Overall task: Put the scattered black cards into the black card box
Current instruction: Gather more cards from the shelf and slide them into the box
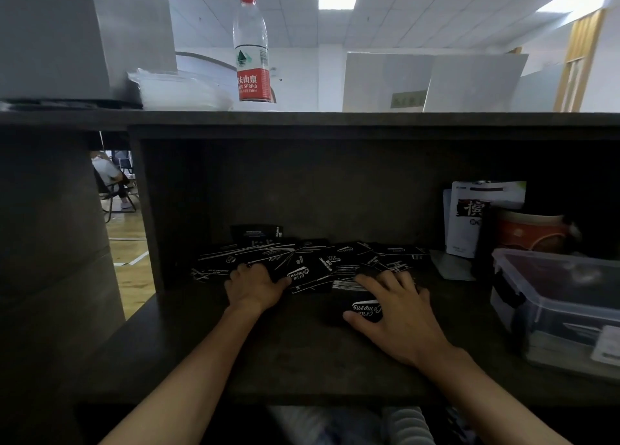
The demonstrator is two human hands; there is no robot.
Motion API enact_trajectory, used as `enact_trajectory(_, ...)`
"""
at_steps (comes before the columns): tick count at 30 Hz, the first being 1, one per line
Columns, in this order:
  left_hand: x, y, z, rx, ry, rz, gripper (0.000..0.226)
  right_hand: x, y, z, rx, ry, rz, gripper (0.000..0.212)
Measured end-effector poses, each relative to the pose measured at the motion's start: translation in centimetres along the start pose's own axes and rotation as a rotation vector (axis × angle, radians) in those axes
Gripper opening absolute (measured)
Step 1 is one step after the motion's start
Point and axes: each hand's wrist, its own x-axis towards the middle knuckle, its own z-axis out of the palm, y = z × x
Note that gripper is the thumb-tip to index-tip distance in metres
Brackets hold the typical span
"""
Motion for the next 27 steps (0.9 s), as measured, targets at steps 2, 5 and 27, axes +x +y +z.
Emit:
enact_trajectory(2, 0.5, 0.1, 0.0, -0.121, -0.034, -0.014, 0.051, 0.0, -0.1, 0.0, 0.009, 0.003, 0.006, 0.079)
enact_trajectory(5, 0.6, 0.4, -0.1, -0.525, 0.051, -0.042, 0.016, -0.1, 0.0, 0.0, 0.005, 0.012, 0.009, 0.081)
enact_trajectory(27, 3.4, 6.3, -0.3, -0.332, -0.062, 0.482, 0.018, 0.3, 0.4, 0.9, 0.023, 0.054, 0.005, 0.077)
